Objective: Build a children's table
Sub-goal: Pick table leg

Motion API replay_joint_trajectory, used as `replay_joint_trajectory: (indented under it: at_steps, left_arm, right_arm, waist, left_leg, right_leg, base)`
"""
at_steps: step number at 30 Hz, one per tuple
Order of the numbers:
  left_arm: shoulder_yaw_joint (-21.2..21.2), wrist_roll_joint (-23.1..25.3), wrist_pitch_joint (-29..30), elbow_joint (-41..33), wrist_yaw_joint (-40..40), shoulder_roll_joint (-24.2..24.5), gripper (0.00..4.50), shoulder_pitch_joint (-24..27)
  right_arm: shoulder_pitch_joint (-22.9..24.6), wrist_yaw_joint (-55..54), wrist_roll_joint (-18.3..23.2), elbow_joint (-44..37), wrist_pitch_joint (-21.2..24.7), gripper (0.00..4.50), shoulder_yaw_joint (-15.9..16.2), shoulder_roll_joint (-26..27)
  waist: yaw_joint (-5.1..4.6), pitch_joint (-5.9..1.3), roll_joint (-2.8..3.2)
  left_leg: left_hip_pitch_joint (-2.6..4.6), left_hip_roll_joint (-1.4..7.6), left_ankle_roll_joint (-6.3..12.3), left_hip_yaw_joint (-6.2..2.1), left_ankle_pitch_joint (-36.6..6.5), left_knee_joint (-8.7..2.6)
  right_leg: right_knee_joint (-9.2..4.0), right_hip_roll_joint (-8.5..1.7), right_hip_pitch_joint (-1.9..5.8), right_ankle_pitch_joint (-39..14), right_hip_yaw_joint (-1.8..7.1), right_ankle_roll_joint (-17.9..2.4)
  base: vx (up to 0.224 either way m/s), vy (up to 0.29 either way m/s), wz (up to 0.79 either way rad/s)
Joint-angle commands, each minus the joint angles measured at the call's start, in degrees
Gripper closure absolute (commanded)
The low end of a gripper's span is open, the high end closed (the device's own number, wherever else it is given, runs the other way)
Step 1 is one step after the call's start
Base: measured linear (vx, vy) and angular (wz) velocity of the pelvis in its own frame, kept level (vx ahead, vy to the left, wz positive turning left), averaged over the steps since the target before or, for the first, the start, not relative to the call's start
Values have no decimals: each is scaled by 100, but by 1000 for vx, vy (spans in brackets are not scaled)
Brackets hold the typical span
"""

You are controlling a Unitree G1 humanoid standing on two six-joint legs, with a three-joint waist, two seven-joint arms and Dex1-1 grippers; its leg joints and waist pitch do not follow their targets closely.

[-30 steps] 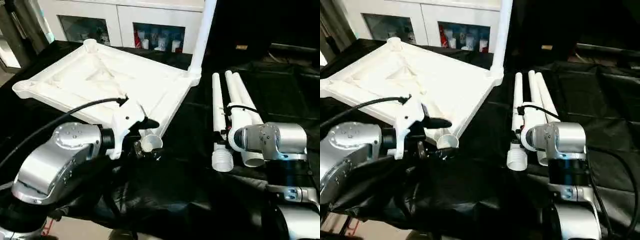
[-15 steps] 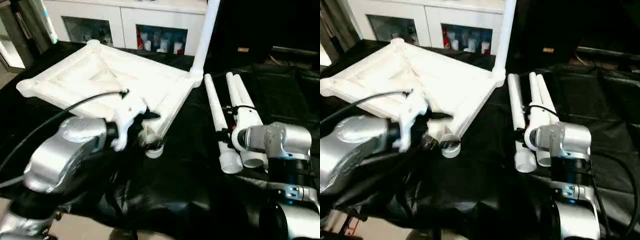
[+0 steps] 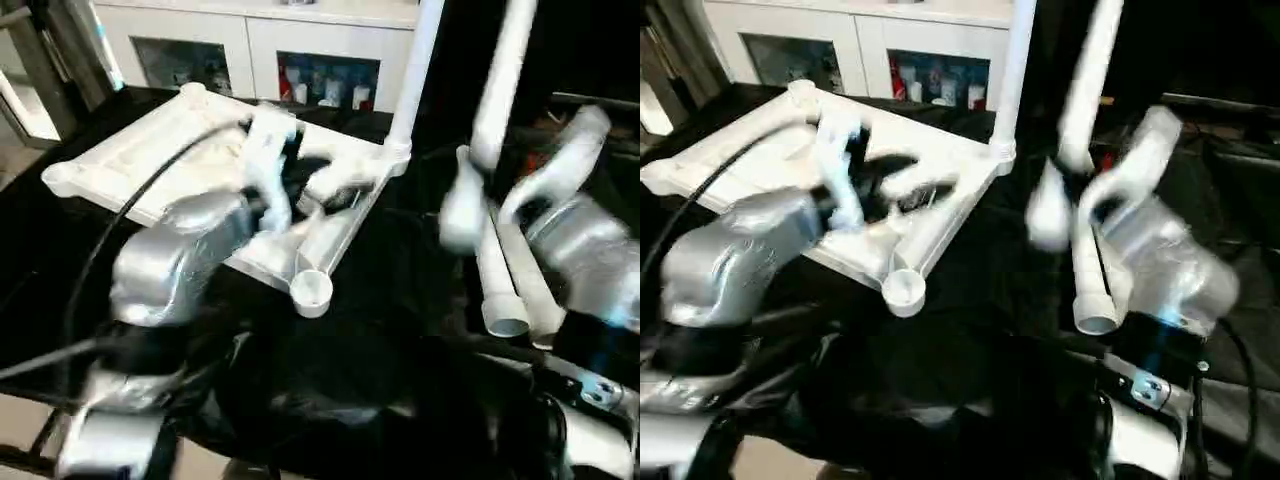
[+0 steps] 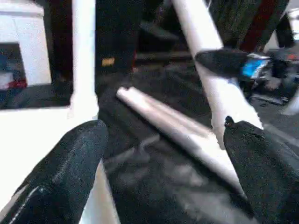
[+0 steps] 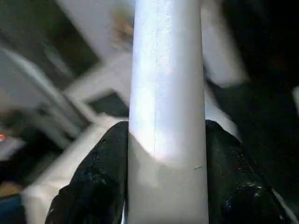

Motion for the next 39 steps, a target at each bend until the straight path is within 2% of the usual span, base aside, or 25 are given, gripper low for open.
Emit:
replay_joint_trajectory:
  at_steps: [1,4,5,6,7,9,11,15,19,24,29,31,33,37,39]
  left_arm:
    - [323,-423,184,124,121,-197,0,-225]
    - [640,-962,297,206,117,-483,0,-487]
    - [912,-1282,436,303,216,-693,0,-698]
    - [912,-1282,436,303,216,-693,0,-698]
    - [1020,-1389,503,352,273,-767,0,-774]
    - [1273,-1663,630,505,405,-908,0,-931]
    - [1365,-1793,769,574,449,-958,0,-987]
    - [1357,-1904,949,652,538,-1013,0,-1007]
    - [1300,-1798,1024,772,753,-1040,0,-1007]
    - [1443,-1817,1025,949,1140,-1162,0,-1052]
    - [1462,-1810,1042,929,1321,-1211,0,-1048]
    - [1434,-1763,1027,919,1453,-1213,35,-1036]
    - [1449,-1763,1002,909,1545,-1237,35,-1020]
    - [1507,-1799,1023,893,1687,-1272,76,-972]
    - [1531,-1812,1040,896,1761,-1277,82,-966]
  right_arm:
    - [203,593,475,-432,88,266,148,35]
    - [482,1074,815,-790,248,266,451,-22]
    - [730,1290,889,-943,192,266,872,-154]
    - [730,1290,889,-943,192,266,872,-154]
    - [806,1370,886,-986,146,266,1011,-205]
    - [891,1518,982,-1098,173,266,1152,-213]
    - [920,1592,1005,-1151,201,266,1228,-223]
    - [973,1702,1050,-1183,219,266,1361,-275]
    - [1052,1753,1197,-1215,143,266,1531,-384]
    - [1094,1803,1137,-1243,89,266,1748,-431]
    - [1113,1708,1015,-1213,-29,266,1975,-467]
    - [1118,1647,964,-1194,-90,266,2074,-484]
    - [1122,1629,949,-1205,-108,266,2133,-475]
    - [1143,1590,943,-1208,-164,266,2233,-473]
    - [1148,1581,942,-1202,-188,266,2261,-482]
  waist:
    - [59,-572,-37]
    - [104,-580,-42]
    - [110,-570,-33]
    - [124,-568,-36]
    - [124,-573,-20]
    - [123,-568,-37]
    - [132,-555,-49]
    - [141,-549,-66]
    - [171,-553,-66]
    - [195,-556,-84]
    - [200,-560,-76]
    - [206,-564,-68]
    - [208,-562,-72]
    - [216,-562,-73]
    - [218,-561,-75]
  left_leg:
    - [105,97,55,-12,-818,-247]
    - [92,126,107,-41,-786,-248]
    - [96,126,77,-32,-871,-242]
    - [98,126,56,-29,-893,-234]
    - [96,142,40,-46,-944,-235]
    - [88,137,31,-49,-1016,-237]
    - [81,130,22,-56,-1093,-242]
    - [79,132,-23,-59,-1110,-257]
    - [75,138,-39,-68,-1113,-263]
    - [63,137,-48,-69,-1055,-263]
    - [62,140,-53,-71,-1031,-260]
    - [64,144,-61,-73,-1047,-261]
    - [63,144,-70,-71,-1061,-263]
    - [62,141,-72,-72,-1085,-265]
    - [58,141,-68,-73,-1074,-264]
  right_leg:
    - [-429,-337,339,-668,240,-982]
    - [-419,-347,329,-713,223,-1063]
    - [-433,-347,316,-829,222,-1077]
    - [-446,-348,326,-862,222,-1064]
    - [-434,-356,309,-888,221,-1086]
    - [-452,-358,311,-1005,216,-1044]
    - [-480,-366,298,-1281,216,-918]
    - [-512,-369,283,-1496,217,-759]
    - [-519,-369,289,-1506,220,-651]
    - [-516,-373,288,-1487,224,-594]
    - [-508,-373,281,-1412,223,-616]
    - [-509,-375,281,-1388,227,-613]
    - [-511,-375,279,-1395,224,-620]
    - [-518,-379,283,-1434,225,-593]
    - [-517,-377,283,-1415,226,-591]
  base:
    - [0,0,0]
    - [0,0,0]
    - [0,0,0]
    - [0,0,0]
    - [0,0,0]
    - [0,0,0]
    - [0,0,0]
    - [0,0,0]
    - [0,0,0]
    - [0,0,0]
    - [0,0,0]
    - [0,0,0]
    - [0,0,0]
    - [0,0,0]
    - [0,0,0]
